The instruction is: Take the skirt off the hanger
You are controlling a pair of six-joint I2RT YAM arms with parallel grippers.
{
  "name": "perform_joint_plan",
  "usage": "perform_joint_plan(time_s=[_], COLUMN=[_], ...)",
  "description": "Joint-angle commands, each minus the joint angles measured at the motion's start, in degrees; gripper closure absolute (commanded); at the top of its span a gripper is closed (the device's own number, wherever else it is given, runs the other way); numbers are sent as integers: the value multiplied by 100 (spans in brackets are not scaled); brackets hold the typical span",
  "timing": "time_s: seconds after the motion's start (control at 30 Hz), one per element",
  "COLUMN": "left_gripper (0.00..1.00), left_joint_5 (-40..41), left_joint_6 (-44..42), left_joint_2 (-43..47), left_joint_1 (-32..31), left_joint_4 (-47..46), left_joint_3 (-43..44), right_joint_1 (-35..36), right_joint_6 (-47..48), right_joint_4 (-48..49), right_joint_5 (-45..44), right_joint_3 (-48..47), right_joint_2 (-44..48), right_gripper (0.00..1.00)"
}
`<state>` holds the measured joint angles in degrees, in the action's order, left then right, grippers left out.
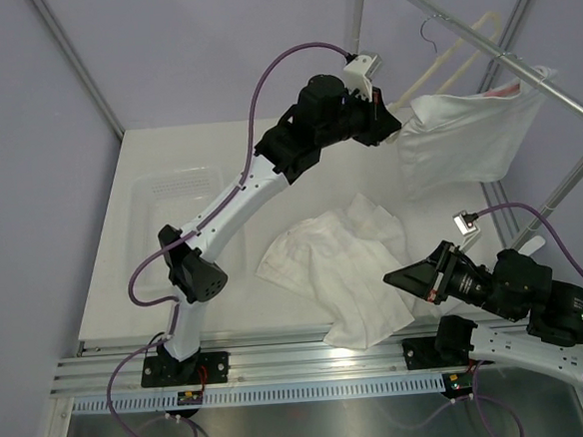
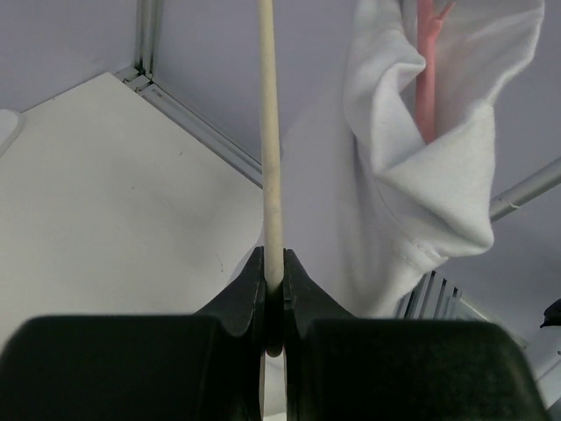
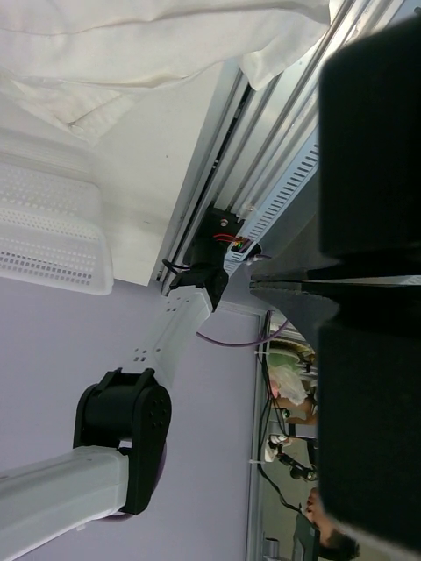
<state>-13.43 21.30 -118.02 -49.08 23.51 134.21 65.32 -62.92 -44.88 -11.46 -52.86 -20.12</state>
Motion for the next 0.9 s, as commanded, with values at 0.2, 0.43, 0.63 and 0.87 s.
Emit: perform_joint_plan(time_s=[0.2, 0.43, 0.63, 0.87], left_gripper=[100, 100, 100, 100], left_joint_5=[201, 157, 174, 174], left_joint_6=[287, 410, 524, 603], left_joint_2=[-309, -406, -538, -837], left_joint_1=[-67, -84, -119, -198], left_joint_4=[-725, -883, -927, -918], left_joint_3=[623, 720, 843, 1142], right_joint_1=[25, 33, 33, 25], right_joint_6=[-107, -124, -98, -98], right_joint_4=[164, 269, 313, 419], right_joint_5=[-172, -146, -163, -146], right_joint_3=[39, 83, 48, 83], right_joint_2=[131, 61, -9, -36], right_gripper=[100, 100, 100, 100])
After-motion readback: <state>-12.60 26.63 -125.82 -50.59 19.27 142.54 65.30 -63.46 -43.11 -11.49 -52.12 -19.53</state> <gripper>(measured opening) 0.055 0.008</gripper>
